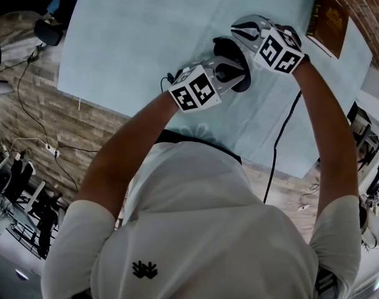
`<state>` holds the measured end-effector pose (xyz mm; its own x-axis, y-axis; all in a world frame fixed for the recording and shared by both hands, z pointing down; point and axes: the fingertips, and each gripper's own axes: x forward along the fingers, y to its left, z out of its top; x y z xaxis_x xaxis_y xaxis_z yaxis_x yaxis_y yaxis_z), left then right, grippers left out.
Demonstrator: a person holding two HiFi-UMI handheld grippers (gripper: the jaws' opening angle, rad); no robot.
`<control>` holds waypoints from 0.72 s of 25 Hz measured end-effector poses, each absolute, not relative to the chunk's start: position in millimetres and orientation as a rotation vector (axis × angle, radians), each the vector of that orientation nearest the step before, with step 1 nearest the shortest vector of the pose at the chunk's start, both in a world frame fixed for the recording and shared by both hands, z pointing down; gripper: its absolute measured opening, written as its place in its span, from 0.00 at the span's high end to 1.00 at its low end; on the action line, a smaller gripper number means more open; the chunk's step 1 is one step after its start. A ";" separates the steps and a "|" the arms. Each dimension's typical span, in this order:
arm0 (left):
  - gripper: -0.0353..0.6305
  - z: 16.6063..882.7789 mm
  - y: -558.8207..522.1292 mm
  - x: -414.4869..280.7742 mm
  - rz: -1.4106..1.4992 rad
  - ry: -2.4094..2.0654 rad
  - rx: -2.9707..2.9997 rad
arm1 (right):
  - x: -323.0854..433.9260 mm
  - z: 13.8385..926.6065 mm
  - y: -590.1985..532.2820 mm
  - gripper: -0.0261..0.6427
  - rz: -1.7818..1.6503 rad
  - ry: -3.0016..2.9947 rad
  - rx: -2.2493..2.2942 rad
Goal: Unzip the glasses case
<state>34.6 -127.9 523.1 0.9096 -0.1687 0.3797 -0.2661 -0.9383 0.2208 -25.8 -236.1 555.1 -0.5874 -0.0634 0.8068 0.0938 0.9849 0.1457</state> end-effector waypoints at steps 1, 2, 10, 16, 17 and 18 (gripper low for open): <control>0.86 522.9 -129.1 35.0 0.531 -0.334 2.797 | -18.0 551.8 -236.3 0.92 -0.176 -2.205 0.042; 0.86 522.9 -129.9 35.5 0.544 -0.342 2.792 | -8.9 549.3 -234.4 0.92 -0.131 -2.222 0.102; 0.86 510.9 -135.5 33.5 0.585 -0.468 2.773 | 64.5 532.1 -189.6 0.92 0.132 -2.310 0.548; 0.86 489.3 -127.3 24.9 0.565 -0.574 2.752 | 97.2 514.2 -130.5 0.94 0.275 -2.358 0.779; 0.86 485.6 -123.3 24.1 0.559 -0.588 2.745 | 99.9 510.6 -119.7 0.94 0.303 -2.368 0.805; 0.86 482.2 -119.0 23.2 0.554 -0.602 2.737 | 101.7 507.1 -109.1 0.94 0.330 -2.381 0.827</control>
